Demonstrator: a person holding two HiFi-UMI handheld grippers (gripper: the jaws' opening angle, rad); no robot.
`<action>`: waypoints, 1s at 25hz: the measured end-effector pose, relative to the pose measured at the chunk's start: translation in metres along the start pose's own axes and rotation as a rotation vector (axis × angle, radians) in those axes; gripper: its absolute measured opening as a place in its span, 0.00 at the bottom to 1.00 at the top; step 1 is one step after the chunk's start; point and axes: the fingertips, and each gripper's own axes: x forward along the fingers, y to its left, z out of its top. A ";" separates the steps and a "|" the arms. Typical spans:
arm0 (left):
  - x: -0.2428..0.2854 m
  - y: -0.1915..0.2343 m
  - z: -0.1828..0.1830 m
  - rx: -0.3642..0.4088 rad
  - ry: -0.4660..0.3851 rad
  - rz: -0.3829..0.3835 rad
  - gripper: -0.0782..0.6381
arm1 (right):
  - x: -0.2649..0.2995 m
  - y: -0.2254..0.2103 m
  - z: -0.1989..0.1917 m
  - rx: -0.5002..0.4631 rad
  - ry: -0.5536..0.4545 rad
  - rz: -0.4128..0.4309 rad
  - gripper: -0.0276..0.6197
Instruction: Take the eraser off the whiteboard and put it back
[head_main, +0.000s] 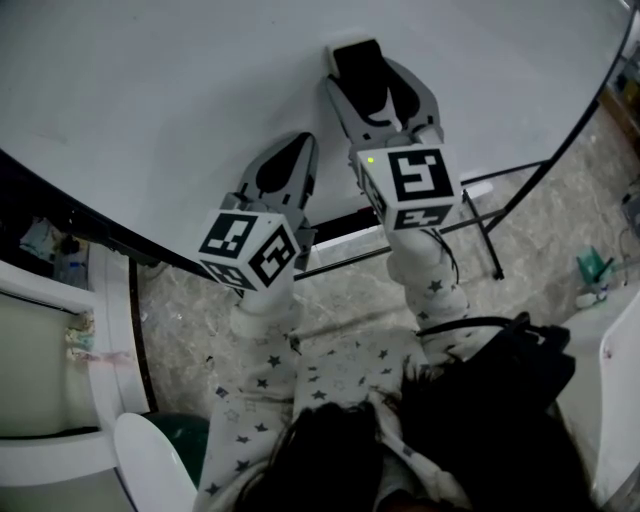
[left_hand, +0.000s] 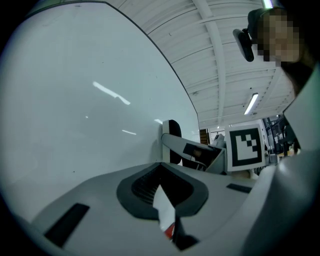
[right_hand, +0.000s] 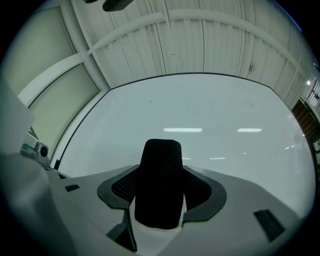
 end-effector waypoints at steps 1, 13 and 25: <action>0.001 -0.001 0.000 0.000 0.001 -0.002 0.11 | 0.000 -0.001 0.000 -0.005 -0.003 -0.007 0.44; 0.005 -0.002 -0.003 -0.006 0.004 -0.003 0.11 | 0.000 -0.002 0.001 -0.077 -0.030 -0.047 0.44; 0.002 -0.005 -0.004 -0.001 0.012 -0.002 0.11 | -0.001 -0.002 0.005 -0.090 -0.071 -0.040 0.52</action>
